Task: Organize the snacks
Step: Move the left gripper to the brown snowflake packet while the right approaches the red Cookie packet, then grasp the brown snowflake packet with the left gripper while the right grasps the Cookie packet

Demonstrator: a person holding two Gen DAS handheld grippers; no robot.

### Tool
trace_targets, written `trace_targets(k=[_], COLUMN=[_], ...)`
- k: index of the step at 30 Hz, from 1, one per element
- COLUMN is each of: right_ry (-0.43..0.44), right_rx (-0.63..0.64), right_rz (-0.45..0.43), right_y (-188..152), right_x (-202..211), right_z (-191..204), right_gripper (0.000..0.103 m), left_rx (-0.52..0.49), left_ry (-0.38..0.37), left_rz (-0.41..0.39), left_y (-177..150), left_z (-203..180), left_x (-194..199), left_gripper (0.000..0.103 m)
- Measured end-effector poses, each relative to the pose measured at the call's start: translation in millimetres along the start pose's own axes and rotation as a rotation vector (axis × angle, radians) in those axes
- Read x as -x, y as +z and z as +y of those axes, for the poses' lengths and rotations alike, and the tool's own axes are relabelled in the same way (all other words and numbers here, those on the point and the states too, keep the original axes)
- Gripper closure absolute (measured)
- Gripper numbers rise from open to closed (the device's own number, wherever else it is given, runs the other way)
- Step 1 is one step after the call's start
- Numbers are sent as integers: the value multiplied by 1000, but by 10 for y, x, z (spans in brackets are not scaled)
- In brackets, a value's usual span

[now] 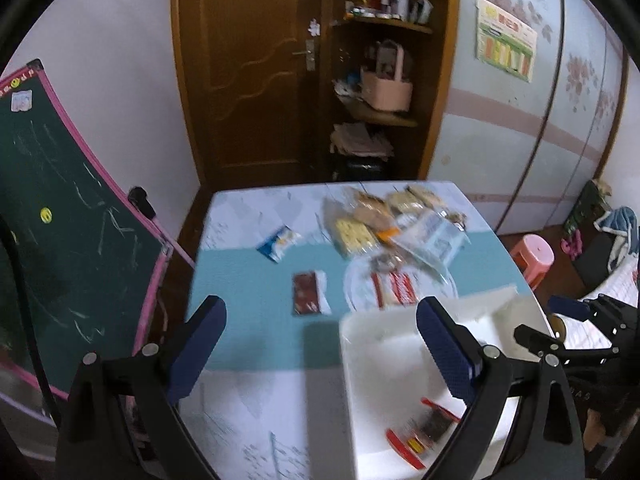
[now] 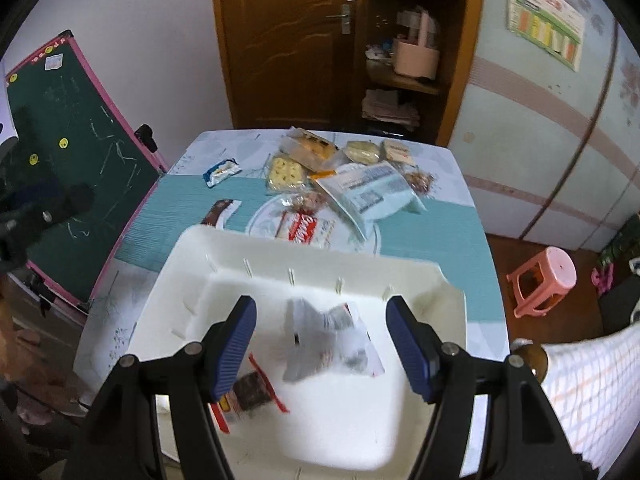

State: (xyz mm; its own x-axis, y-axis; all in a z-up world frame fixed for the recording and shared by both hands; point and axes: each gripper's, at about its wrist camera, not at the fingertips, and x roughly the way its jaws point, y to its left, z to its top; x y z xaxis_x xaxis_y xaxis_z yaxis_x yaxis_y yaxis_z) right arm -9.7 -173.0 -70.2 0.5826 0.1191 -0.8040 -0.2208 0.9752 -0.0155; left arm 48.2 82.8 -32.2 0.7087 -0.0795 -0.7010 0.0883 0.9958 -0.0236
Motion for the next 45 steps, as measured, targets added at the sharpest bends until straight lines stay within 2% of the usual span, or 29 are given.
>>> trace_targets(k=[3,8,11,14,16,18,22,27,36,41,44,45], right_ry=[17,40,74,109,115,121,127,138,36,5,-1,-1], right_rx=[4,-41,-90,-142,-172,-216,-284,-328,-268,-249,-232,-227], right_rz=[9,27,95,191,247,327,440,529,608,610,612,612], right_y=[313,837,1101,1198,1185,1119,953,846,768,759,752,774], right_x=[-53,-224,-541,-959,-1212,-1543,-2027,-2396,-2720,-2755,-2756,-2771], right_z=[-24,-145,-236,-293,-302,-308,-287,-168,174,296,339,369], right_gripper=[35,35,35,35,35,35,35,35,35,35,37,40], left_rx=[8,13,21,37,47,49,65,68,58,43,3,2], left_ry=[-12,-27,-33,-53,-63,-42,-51,-48,-22,-5,28,24], left_rz=[11,48,133,237,306,356,443,525,591,615,606,600], left_y=[208,558,671,628,537,425,211,-12,-252,-355,-385,-387], left_z=[114,208,237,243,242,252,261,243,226,211,177,168], left_x=[-96,-469,-919,-1393,-1715,-1997,-2388,-2738,-3042,-3133,-3141,-3133], left_gripper=[7,7,7,7,7,7,7,7,7,8,14,18])
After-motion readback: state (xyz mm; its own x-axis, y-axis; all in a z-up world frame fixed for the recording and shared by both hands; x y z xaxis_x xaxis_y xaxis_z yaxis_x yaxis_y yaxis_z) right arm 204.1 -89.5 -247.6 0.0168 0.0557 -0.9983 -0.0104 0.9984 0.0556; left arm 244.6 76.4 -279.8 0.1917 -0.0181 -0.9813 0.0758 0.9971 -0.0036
